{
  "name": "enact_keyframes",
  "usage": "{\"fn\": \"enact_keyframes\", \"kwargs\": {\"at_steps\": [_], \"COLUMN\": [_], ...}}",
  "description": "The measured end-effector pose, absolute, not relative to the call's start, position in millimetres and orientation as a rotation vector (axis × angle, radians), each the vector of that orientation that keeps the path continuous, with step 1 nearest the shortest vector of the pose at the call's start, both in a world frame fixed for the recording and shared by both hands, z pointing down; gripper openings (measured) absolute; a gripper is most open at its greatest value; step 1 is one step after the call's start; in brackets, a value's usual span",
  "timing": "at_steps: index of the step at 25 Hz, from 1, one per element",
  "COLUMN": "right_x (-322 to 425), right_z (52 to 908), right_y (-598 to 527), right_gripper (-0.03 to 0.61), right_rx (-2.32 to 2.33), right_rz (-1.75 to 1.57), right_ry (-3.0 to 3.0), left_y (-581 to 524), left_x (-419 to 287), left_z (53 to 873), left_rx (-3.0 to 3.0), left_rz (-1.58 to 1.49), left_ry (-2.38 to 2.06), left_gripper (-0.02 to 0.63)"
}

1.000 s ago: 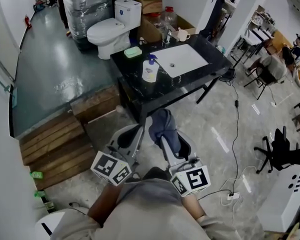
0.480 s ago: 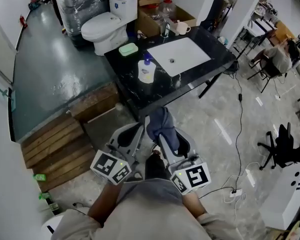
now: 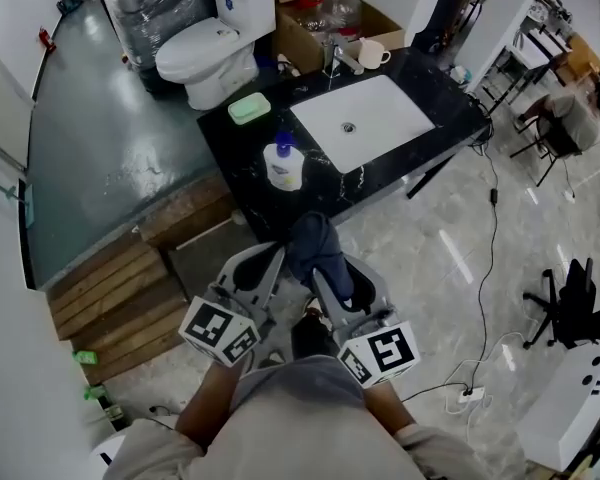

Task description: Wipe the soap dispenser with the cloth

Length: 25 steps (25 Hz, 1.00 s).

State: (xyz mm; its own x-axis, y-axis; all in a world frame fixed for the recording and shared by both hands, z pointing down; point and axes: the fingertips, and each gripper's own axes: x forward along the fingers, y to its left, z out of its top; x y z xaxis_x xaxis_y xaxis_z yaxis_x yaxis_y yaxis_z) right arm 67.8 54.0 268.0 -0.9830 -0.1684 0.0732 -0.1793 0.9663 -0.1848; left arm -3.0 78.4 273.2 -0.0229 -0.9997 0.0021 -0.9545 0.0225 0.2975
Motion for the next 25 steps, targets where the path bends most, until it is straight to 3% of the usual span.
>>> {"fn": "enact_keyframes", "kwargs": {"at_steps": [16, 25], "right_x": [20.2, -7.9], "right_z": [287.2, 298.2], "right_y": [-56.8, -67.5], "right_gripper": [0.143, 0.143], "right_rx": [0.171, 0.208], "right_rz": [0.447, 0.461], "right_ry": [-3.053, -3.008], "left_y": [-20.3, -27.7], "left_x": [-47.8, -118.8], "left_z": [302.9, 292.3], "left_rx": [2.109, 2.129], "left_rz": [0.076, 0.149], "left_ry": [-2.019, -2.100], "left_gripper": [0.006, 0.014]}}
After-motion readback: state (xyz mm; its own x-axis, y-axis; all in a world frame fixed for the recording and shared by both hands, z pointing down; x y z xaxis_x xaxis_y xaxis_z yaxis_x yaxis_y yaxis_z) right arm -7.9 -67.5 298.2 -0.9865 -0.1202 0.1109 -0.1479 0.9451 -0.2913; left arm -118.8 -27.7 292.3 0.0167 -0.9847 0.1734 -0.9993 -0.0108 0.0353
